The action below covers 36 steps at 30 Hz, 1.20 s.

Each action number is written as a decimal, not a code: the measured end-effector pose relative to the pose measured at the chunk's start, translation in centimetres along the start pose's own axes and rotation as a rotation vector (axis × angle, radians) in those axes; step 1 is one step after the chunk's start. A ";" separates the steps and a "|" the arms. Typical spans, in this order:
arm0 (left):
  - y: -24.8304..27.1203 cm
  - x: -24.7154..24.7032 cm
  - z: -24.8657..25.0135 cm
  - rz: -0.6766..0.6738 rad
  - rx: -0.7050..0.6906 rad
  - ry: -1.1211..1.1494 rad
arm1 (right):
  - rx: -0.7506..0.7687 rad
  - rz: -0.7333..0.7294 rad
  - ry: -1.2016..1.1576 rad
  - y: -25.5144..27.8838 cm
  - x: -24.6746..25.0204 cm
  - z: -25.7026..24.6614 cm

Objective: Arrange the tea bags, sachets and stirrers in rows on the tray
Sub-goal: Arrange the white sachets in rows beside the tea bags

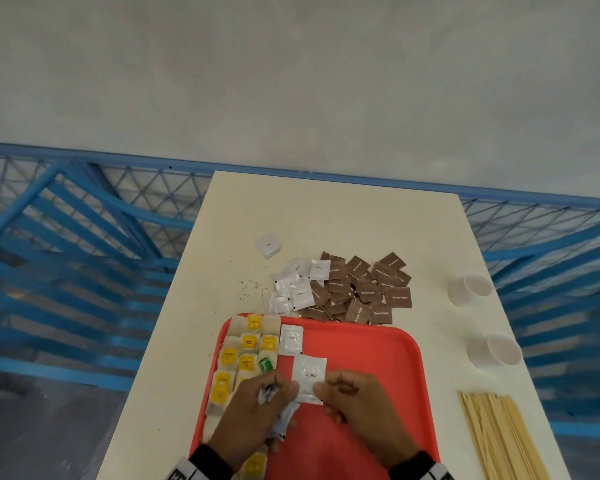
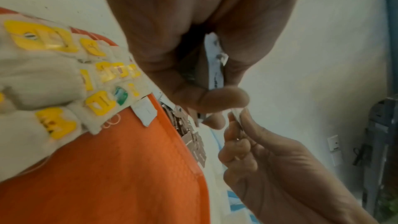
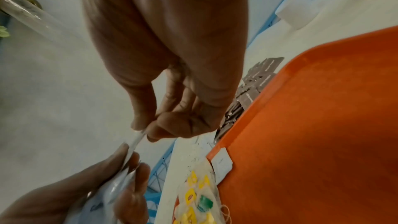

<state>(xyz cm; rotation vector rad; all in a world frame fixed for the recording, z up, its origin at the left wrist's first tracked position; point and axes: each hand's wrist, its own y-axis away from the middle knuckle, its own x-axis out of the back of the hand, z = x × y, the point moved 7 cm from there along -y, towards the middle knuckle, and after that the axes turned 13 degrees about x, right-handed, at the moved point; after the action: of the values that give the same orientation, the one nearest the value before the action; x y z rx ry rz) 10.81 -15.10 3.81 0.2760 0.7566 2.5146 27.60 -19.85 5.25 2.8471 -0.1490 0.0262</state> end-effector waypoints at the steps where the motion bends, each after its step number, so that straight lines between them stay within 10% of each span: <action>1: 0.0 0.2 -0.4 0.016 0.008 -0.031 | -0.014 0.020 0.013 -0.4 0.2 0.6; 19: 0.1 4.3 -4.3 0.123 0.083 -0.106 | -0.121 0.348 0.562 -9.8 3.8 8.0; 36: 1.4 4.1 -2.9 0.017 0.213 0.095 | -0.037 0.287 0.687 -10.0 2.2 7.2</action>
<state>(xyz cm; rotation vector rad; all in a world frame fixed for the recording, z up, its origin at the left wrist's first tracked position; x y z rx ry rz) 5.76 -15.32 2.45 0.2374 1.0662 2.4789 30.85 -12.61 -4.46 2.5799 -0.3931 1.0213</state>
